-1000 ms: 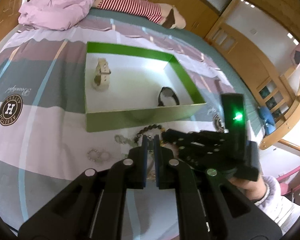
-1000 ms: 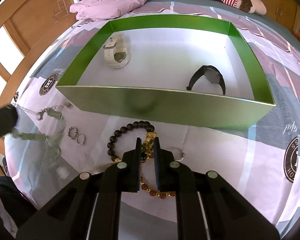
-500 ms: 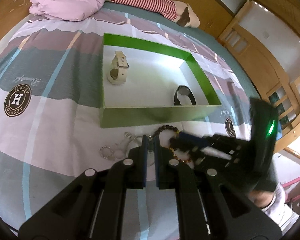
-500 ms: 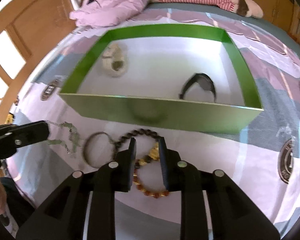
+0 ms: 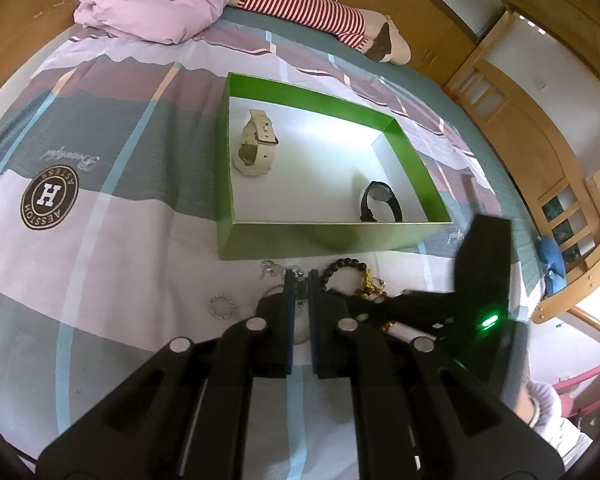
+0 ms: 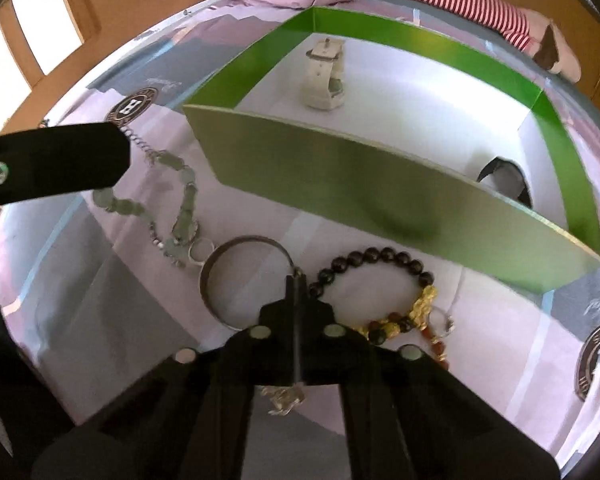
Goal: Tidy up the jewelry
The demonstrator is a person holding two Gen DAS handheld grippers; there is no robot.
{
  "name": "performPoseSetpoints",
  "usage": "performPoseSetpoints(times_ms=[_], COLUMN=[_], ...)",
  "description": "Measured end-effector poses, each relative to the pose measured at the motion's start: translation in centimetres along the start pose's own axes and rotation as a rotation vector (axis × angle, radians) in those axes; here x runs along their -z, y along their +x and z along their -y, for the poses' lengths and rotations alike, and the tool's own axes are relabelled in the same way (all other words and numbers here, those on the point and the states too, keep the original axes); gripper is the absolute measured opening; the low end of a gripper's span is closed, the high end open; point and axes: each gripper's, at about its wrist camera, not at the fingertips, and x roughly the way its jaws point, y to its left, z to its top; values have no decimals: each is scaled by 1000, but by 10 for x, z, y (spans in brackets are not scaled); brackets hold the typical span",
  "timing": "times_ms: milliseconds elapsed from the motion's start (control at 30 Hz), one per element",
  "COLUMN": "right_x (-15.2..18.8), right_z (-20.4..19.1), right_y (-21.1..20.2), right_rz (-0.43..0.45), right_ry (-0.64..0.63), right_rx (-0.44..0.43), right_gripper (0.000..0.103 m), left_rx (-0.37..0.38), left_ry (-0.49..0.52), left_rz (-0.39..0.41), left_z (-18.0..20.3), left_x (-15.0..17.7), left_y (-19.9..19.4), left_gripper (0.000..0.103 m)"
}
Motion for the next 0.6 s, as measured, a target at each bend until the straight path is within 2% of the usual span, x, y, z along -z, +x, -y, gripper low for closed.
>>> performPoseSetpoints(times_ms=[233, 333, 367, 433, 500, 600], right_x=[-9, -7, -5, -1, 1, 1], right_z=[19, 18, 13, 1, -10, -10], right_y=[-31, -30, -24, -17, -7, 7], right_rz=[72, 41, 14, -12, -48, -82], right_ry=[45, 35, 24, -8, -43, -5], right_rx=[6, -84, -114, -113, -88, -83], right_gripper=[0, 0, 3, 16, 16, 16], left_rx=[-34, -39, -40, -43, -43, -41], left_ry=[-19, -18, -16, -9, -7, -6], left_rz=[5, 4, 3, 1, -3, -2], left_z=[-4, -4, -3, -2, -1, 0], left_x=[-2, -1, -1, 0, 1, 1], left_y=[2, 2, 2, 3, 4, 3], left_gripper=[5, 5, 5, 5, 5, 5])
